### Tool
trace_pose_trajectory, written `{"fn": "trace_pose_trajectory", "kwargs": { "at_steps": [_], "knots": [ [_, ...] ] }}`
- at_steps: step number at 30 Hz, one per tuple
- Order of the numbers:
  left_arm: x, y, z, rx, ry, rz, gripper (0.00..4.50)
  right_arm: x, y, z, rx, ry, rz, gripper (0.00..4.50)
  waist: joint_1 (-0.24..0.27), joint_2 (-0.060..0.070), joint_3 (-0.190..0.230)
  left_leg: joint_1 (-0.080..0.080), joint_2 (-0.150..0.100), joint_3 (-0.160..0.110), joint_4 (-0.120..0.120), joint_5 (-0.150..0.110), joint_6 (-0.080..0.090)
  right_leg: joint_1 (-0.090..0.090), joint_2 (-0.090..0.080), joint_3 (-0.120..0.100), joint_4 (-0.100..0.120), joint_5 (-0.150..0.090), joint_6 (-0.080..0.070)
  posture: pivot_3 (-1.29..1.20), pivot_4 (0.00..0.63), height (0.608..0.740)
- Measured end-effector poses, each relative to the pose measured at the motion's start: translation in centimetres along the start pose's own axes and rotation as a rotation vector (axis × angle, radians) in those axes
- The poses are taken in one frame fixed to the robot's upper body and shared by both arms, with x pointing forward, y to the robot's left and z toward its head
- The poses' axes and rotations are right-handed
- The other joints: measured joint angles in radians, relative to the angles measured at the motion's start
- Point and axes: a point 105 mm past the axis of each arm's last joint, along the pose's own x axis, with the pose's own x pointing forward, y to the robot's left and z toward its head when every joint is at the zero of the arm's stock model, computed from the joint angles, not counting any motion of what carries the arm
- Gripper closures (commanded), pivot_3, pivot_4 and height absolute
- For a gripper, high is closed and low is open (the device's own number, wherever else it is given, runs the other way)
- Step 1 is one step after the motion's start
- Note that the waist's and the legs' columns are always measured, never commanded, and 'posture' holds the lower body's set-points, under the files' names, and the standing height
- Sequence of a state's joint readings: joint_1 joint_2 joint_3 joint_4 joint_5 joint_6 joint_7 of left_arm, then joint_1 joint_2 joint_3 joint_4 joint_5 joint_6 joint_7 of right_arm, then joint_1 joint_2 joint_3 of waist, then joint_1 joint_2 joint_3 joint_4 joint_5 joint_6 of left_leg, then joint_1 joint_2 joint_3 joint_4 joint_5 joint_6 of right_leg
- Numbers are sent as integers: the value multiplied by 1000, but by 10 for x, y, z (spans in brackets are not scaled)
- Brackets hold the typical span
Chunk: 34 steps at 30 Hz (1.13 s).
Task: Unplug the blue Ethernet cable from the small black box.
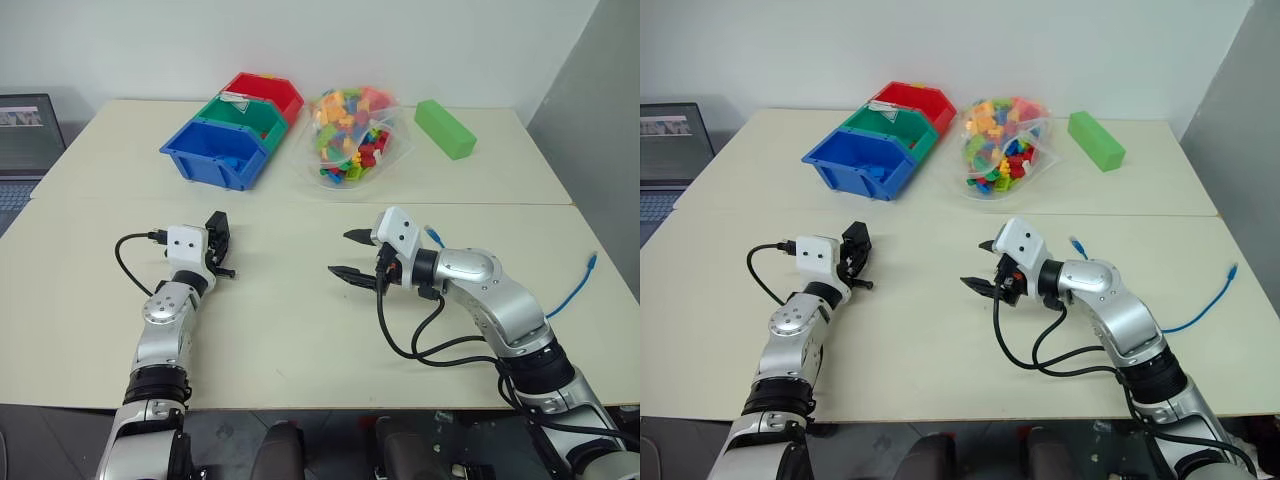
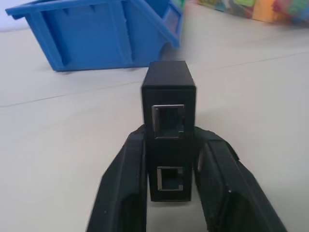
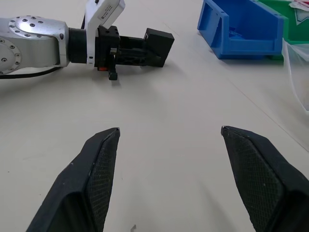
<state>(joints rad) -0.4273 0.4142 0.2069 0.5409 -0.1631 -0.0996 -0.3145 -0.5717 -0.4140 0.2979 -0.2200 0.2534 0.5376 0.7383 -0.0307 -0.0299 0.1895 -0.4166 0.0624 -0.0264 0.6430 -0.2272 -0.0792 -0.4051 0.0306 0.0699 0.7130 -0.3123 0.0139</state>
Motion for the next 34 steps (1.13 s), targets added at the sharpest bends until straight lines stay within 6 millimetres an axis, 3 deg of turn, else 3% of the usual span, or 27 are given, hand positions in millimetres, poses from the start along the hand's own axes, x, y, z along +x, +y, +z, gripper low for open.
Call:
{"fn": "trace_pose_trajectory", "kwargs": {
  "at_steps": [10, 13, 18, 23, 29, 34],
  "knots": [
    [-16, 1, -4, -27, -11, -4, 317, -1, 0, -2, -6, 10, -2, 921, -4, 0, 0, 1, 1, 0, 0, 0, 0, 0, 1, 1, 1, 0, 0, 0, 150, 740],
    [-31, 1, -6, -38, 5, -9, 317, -4, 2, -4, -8, 17, 7, 921, -4, 0, 0, 1, 1, 0, 0, 0, 0, 0, 1, 1, 1, 0, 0, 0, 150, 740],
    [-71, 4, -4, -32, 79, -112, 317, -28, 15, -21, 40, 74, 59, 921, -3, 0, 0, 0, 1, -1, 0, 0, 0, 0, 1, 1, 1, 0, 0, 0, 150, 740],
    [-99, 7, 35, 30, 122, -322, 317, -60, -2, -18, 106, 81, 29, 921, -5, -1, 0, 2, 1, -1, 0, 0, 0, 0, 1, 0, 1, -3, 5, 0, 150, 740],
    [-116, 14, 68, 55, 144, -448, 317, -102, -30, -24, 166, 140, -51, 921, -4, 0, 1, 2, 1, 1, 0, 0, 0, 0, 1, 1, 0, -4, 5, 0, 150, 740],
    [-120, 11, 73, 35, 158, -495, 317, -108, -31, -24, 191, 147, -39, 921, -7, 0, 1, 2, 2, 1, 0, 0, 0, 0, 1, 2, 0, -4, 5, 0, 150, 740]
  ]
}}
